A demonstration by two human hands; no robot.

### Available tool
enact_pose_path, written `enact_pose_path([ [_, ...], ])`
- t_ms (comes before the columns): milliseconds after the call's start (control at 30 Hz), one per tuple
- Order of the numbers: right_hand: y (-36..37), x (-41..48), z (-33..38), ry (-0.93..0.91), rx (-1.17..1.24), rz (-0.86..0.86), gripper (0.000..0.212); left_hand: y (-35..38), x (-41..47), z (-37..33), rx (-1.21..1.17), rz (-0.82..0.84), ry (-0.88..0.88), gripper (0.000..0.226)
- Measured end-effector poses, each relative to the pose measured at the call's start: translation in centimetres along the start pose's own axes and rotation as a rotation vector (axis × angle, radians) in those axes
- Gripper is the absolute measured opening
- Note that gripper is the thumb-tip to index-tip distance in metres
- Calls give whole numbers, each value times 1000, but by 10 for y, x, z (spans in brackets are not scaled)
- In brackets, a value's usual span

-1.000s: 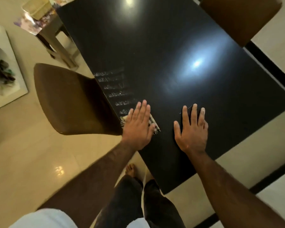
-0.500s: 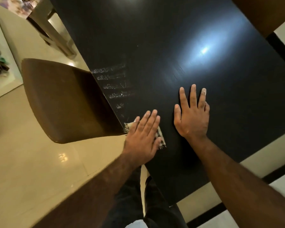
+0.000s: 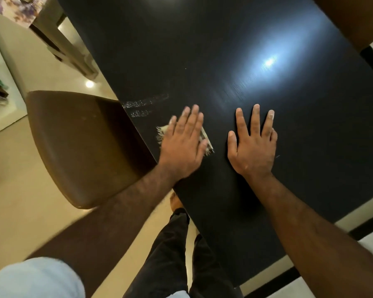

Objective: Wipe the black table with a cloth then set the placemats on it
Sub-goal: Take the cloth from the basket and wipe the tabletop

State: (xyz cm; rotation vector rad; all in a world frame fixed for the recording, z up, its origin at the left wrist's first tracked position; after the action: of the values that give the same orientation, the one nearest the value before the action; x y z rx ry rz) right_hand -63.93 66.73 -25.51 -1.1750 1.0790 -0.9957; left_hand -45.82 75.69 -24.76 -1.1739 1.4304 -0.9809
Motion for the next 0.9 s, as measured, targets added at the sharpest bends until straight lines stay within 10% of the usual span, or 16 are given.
enact_pose_path([
  [133,0,9,5,-7,1,-6,71,11,-43,-14,-8,101,138,77],
  [433,1,14,8,5,-10,8,71,-31,26,137,-6,-68,-341,75],
  [733,-3,32,24,-28,-15,0,72,-6,4,-11,-12,32,117,76],
  [900,-3,31,25,-12,-6,2,71,-12,-20,66,-20,24,-54,76],
])
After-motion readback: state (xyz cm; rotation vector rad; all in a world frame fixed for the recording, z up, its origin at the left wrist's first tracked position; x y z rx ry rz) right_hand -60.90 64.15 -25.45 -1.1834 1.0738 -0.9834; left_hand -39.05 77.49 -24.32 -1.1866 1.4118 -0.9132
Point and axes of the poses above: each hand's wrist, its own x-axis towards the middle knuckle, its own y-axis out of the palm, z = x × y, the point moved 6 cm from there along x, towards the middle knuckle, and after that the axes turned 11 degrees about y, right-handed, at the moved point
